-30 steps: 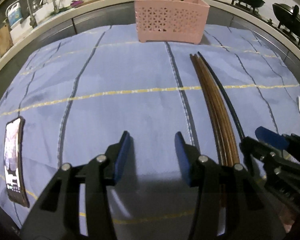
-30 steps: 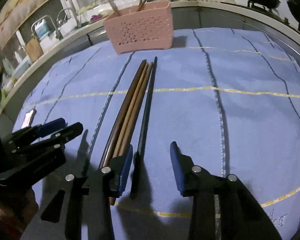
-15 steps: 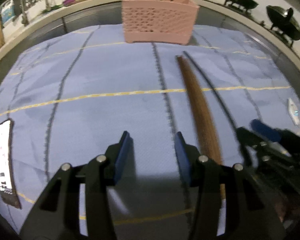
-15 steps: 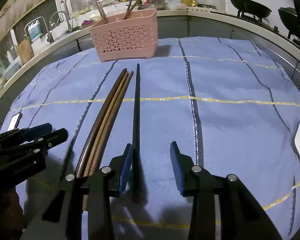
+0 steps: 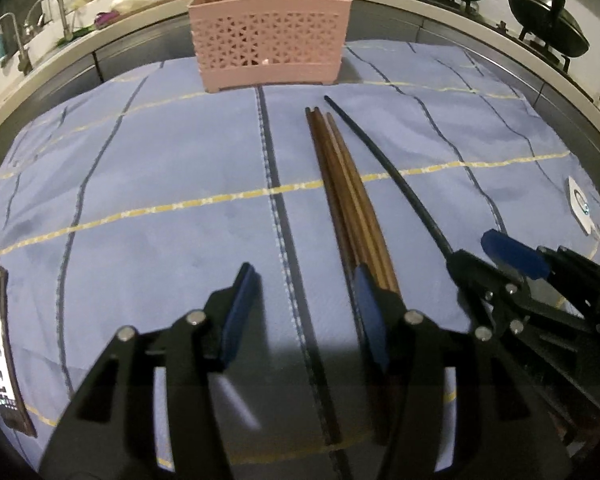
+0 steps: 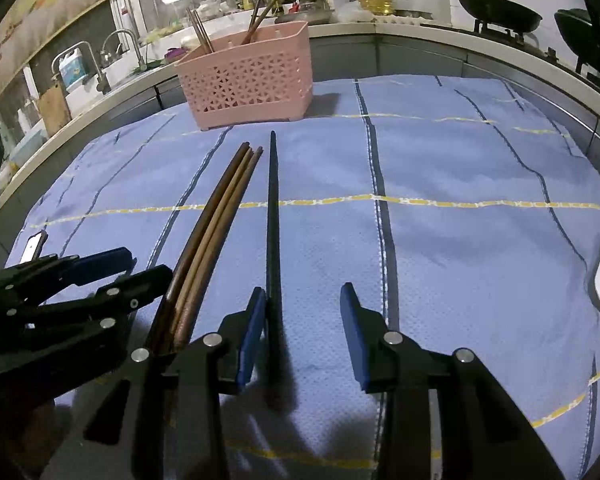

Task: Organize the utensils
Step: 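Grasp a dark chopstick with the left tool while the right tool grasps another, then carry both chopsticks into the pink basket and open both tools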

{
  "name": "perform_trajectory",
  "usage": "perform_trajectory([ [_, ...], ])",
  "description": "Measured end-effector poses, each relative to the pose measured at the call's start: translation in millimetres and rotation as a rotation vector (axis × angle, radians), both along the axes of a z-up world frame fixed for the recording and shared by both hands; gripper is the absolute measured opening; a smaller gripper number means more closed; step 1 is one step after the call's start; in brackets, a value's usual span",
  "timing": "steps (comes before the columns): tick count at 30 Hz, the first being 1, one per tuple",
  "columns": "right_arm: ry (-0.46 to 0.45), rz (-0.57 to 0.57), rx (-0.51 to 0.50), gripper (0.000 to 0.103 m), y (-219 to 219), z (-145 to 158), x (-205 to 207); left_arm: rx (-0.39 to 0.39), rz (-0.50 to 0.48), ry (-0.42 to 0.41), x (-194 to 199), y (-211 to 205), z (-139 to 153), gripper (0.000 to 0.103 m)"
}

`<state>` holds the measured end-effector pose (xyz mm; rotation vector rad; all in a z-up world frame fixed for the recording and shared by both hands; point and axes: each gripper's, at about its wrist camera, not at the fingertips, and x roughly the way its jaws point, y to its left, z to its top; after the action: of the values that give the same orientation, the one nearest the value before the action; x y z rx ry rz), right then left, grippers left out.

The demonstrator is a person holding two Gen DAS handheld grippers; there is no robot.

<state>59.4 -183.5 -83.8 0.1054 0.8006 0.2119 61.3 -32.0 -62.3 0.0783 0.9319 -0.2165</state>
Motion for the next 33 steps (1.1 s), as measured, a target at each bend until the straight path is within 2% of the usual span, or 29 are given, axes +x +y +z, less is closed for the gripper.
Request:
perform_trajectory([
  [2,0.000,0.002,-0.001,0.039,0.3,0.1,0.2,0.004,0.007,0.008,3.5,-1.4,-1.5,0.052],
  [5,-0.002,0.011,-0.027,0.039,4.1,0.4,0.4,0.061,-0.002,-0.005,4.6,-11.0,-4.0,0.052],
  [7,-0.010,0.024,-0.053,0.039,8.9,0.0,-0.1,0.064,0.001,-0.015,4.1,-11.7,-4.4,0.051],
  [8,-0.014,0.027,-0.067,0.039,10.2,-0.3,0.1,0.063,0.003,-0.016,4.7,-11.5,-4.2,0.046],
  [9,-0.019,0.026,-0.077,0.034,10.5,-0.5,0.1,0.062,0.004,-0.019,5.2,-10.0,-3.7,0.040],
  [10,-0.020,0.023,-0.078,0.027,9.7,-0.7,-0.2,0.055,0.009,-0.022,6.3,-5.9,-2.7,0.025],
  [11,-0.014,0.022,-0.059,0.014,5.3,-0.8,1.0,0.046,0.010,-0.021,7.1,-3.1,-2.4,0.008],
  [12,-0.005,0.018,-0.038,0.008,0.7,-1.0,2.3,0.027,0.008,-0.013,8.2,1.1,-2.0,0.007],
  [14,0.010,0.004,-0.009,0.007,-8.2,-1.2,3.4,-0.005,-0.003,0.000,9.7,10.2,-1.2,0.006],
  [18,0.031,-0.014,-0.009,0.007,-22.2,-1.4,-3.6,-0.012,0.020,0.005,8.0,33.2,0.1,0.006],
  [22,0.076,0.028,0.019,0.008,-27.6,-0.7,-9.8,-0.011,0.038,0.025,3.0,54.0,1.2,0.007],
  [24,0.095,0.045,0.015,0.008,-26.8,1.3,-5.9,-0.004,0.035,0.034,4.7,57.7,2.1,0.013],
  [26,0.108,0.065,0.024,0.008,-24.9,4.3,3.5,0.010,0.027,0.032,11.8,59.0,4.3,0.023],
  [33,0.170,0.138,0.008,0.009,-5.7,14.3,64.8,0.014,-0.009,0.000,52.3,50.7,15.3,0.024],
])
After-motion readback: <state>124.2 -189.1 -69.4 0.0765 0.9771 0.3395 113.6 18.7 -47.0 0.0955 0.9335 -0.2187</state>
